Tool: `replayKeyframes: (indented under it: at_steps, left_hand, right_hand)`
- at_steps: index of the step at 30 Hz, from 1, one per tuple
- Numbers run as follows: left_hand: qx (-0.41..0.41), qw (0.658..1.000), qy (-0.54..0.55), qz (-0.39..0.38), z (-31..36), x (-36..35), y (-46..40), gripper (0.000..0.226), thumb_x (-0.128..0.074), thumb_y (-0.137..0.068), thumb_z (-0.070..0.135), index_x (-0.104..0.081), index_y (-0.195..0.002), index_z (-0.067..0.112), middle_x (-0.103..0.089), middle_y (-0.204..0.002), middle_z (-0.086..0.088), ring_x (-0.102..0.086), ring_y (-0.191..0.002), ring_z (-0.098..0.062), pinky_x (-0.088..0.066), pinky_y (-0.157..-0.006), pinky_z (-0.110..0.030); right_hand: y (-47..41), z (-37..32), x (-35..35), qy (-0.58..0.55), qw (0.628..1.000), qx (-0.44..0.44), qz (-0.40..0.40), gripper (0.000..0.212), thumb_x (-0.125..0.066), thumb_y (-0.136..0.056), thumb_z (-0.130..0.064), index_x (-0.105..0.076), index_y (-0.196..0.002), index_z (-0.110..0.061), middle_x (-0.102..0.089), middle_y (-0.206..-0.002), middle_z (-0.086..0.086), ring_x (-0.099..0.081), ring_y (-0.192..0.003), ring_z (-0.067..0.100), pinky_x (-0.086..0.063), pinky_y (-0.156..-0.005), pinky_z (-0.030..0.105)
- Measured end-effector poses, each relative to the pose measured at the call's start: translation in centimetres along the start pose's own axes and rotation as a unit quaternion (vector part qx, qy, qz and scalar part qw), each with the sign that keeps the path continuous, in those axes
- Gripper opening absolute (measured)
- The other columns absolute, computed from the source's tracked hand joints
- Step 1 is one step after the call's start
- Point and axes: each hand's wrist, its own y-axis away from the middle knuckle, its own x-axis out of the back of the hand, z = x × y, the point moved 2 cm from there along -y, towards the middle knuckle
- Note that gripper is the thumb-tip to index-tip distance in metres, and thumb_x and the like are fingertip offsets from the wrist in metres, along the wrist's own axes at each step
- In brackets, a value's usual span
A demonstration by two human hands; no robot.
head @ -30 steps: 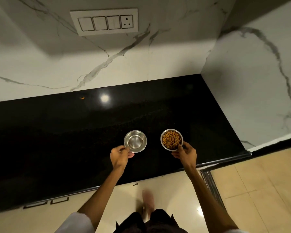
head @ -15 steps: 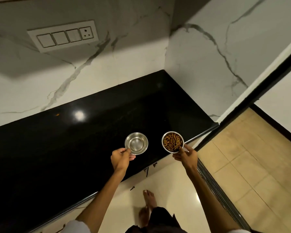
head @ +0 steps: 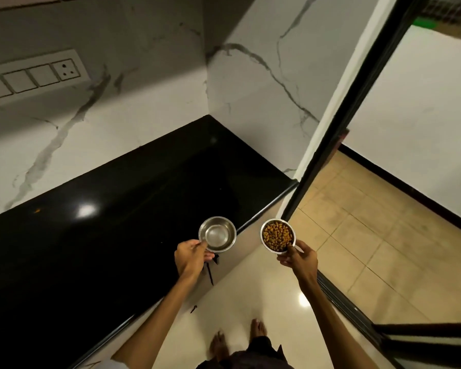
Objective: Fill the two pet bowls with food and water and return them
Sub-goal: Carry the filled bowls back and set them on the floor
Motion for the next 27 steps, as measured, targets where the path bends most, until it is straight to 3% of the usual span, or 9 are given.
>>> replayKeyframes:
  at_steps: [5, 9, 12, 20, 25, 27]
  left_hand:
    - [-0.015, 0.998, -0.032, -0.042, 0.0, -3.8, 1.3, 0.019, -0.07, -0.097, 0.009, -0.07, -0.08, 0.002, -0.073, -0.065, -0.017, -0.075, -0.062, -0.032, -0.063, -0.063, -0.037]
    - [-0.014, 0.996, -0.046, -0.077, 0.0, -6.9, 2.2, 0.022, -0.068, -0.097, 0.007, -0.071, -0.08, -0.006, -0.073, -0.064, -0.019, -0.075, -0.06, -0.03, -0.059, -0.051, -0.025]
    - [-0.012, 0.995, -0.045, -0.094, 0.1, -9.9, 3.2, 0.021, -0.068, -0.097, 0.005, -0.071, -0.081, -0.009, -0.072, -0.064, -0.02, -0.073, -0.056, -0.029, -0.058, -0.05, -0.023]
    - [0.019, 0.988, -0.048, -0.144, 0.2, -19.1, 5.8, 0.021, -0.064, -0.098, 0.003, -0.067, -0.079, -0.005, -0.07, -0.065, -0.021, -0.068, -0.047, -0.018, -0.058, -0.049, -0.022]
    - [0.011, 0.985, -0.063, -0.158, 0.6, -24.9, 7.4, 0.02, -0.068, -0.097, 0.007, -0.07, -0.08, -0.004, -0.072, -0.066, -0.022, -0.07, -0.054, -0.027, -0.06, -0.054, -0.028]
    - [0.008, 0.984, -0.069, -0.166, 0.8, -27.2, 8.0, 0.02, -0.069, -0.097, 0.007, -0.07, -0.079, -0.002, -0.072, -0.065, -0.021, -0.072, -0.058, -0.031, -0.061, -0.06, -0.033]
  right_hand:
    - [-0.2, 1.0, 4.4, -0.012, 0.999, -0.007, 0.036, 0.021, -0.053, -0.105, 0.0, -0.067, -0.105, -0.016, -0.074, -0.075, 0.023, -0.072, -0.059, 0.028, -0.062, -0.059, 0.035]
    - [-0.6, 1.8, 7.9, -0.018, 0.998, -0.014, 0.057, 0.02, -0.052, -0.105, 0.001, -0.066, -0.109, -0.013, -0.074, -0.078, 0.025, -0.072, -0.066, 0.036, -0.061, -0.07, 0.041]
    - [-1.4, 2.1, 10.9, -0.032, 0.996, -0.027, 0.073, 0.021, -0.051, -0.105, 0.002, -0.066, -0.116, -0.008, -0.074, -0.082, 0.028, -0.073, -0.07, 0.039, -0.061, -0.07, 0.042]
    - [-4.2, 2.7, 19.0, -0.042, 0.992, -0.039, 0.109, 0.027, -0.054, -0.105, -0.001, -0.064, -0.129, -0.005, -0.077, -0.074, 0.019, -0.076, -0.063, 0.03, -0.063, -0.057, 0.033]
    - [-5.9, 3.0, 23.9, -0.046, 0.991, -0.039, 0.121, 0.03, -0.054, -0.104, 0.0, -0.063, -0.133, -0.007, -0.078, -0.073, 0.013, -0.077, -0.063, 0.028, -0.062, -0.055, 0.029]
    - [-6.7, 3.3, 25.9, -0.025, 0.991, -0.033, 0.129, 0.032, -0.054, -0.105, -0.002, -0.062, -0.136, -0.005, -0.078, -0.076, 0.014, -0.078, -0.067, 0.03, -0.065, -0.06, 0.035]
